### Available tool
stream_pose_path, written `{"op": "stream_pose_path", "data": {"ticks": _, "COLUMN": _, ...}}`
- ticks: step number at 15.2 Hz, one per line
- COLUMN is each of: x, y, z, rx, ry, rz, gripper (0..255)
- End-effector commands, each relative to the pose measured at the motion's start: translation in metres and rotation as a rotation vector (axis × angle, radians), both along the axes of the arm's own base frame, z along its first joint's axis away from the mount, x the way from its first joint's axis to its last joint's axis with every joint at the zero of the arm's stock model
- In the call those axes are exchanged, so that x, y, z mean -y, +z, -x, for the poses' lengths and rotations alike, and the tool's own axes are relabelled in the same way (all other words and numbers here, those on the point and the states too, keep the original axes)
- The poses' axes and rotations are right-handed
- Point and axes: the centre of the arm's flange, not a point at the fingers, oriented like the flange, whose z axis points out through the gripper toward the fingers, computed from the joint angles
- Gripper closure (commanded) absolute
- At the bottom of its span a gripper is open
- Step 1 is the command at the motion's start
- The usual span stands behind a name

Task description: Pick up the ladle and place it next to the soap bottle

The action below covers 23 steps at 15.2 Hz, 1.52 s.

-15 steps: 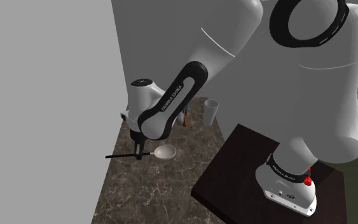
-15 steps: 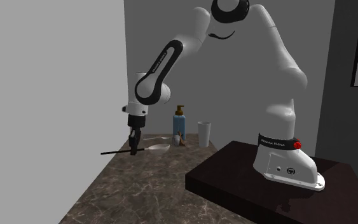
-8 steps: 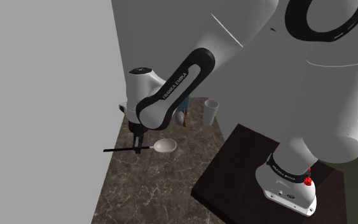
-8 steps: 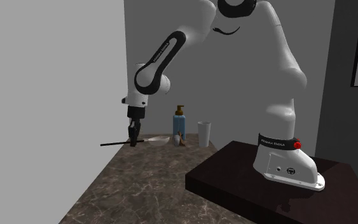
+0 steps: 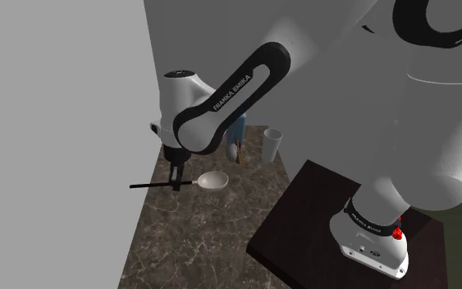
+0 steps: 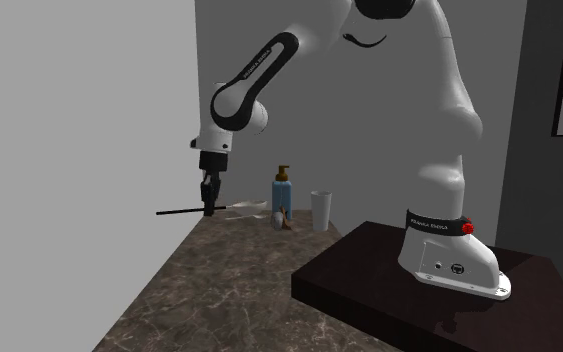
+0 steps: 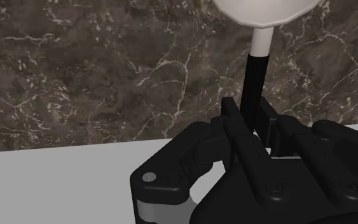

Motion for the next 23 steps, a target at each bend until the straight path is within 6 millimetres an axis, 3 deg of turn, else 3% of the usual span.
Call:
{"op": "stream_pose_path", "data": {"ticks": 1, "x": 0.001, "y": 0.010, "z": 0.000, "rx": 0.000, "ry": 0.000, "rz": 0.000, "gripper": 255}}
{"op": "stream_pose_path", "data": {"ticks": 23, "x": 0.001, "y": 0.127, "z": 0.000, "rx": 0.000, "ry": 0.000, "rz": 0.000, "gripper": 255}}
